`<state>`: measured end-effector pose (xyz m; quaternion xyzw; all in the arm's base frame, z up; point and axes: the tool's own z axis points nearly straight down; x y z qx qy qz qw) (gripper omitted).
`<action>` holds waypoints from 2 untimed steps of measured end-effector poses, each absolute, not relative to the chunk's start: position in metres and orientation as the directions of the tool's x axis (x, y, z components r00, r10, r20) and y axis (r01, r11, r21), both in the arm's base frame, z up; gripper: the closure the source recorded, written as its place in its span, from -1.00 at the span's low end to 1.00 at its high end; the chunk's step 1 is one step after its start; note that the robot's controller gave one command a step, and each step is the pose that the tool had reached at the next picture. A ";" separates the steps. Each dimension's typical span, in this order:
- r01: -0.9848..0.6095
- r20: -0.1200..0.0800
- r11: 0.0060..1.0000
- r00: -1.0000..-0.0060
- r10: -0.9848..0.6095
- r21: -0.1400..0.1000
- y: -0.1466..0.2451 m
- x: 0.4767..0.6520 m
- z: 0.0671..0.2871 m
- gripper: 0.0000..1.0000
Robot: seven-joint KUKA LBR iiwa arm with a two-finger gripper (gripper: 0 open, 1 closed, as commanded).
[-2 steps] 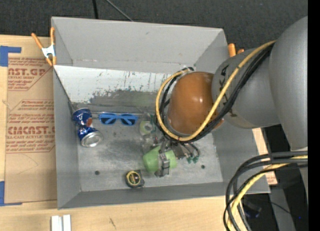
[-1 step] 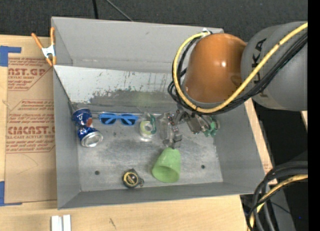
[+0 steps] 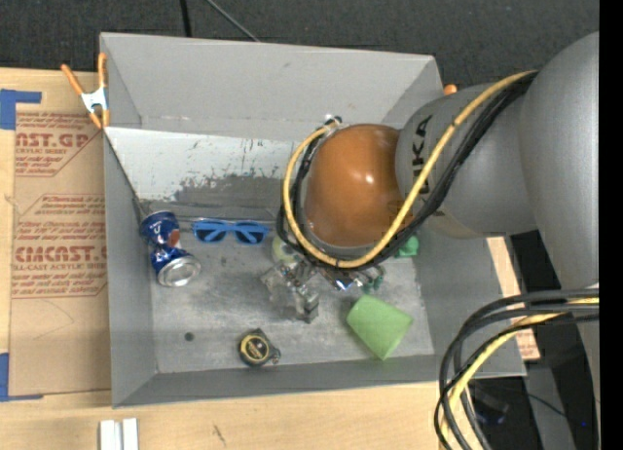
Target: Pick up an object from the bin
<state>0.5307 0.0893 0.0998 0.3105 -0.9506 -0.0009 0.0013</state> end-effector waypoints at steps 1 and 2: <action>-0.589 -0.001 0.808 -0.808 -0.589 0.002 0.089 0.532 0.101 -1.00; -0.670 -0.003 0.743 -0.743 -0.670 0.003 0.139 0.490 0.072 -1.00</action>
Offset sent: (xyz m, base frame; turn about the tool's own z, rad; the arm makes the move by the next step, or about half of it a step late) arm 0.0000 0.0000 0.0000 0.0000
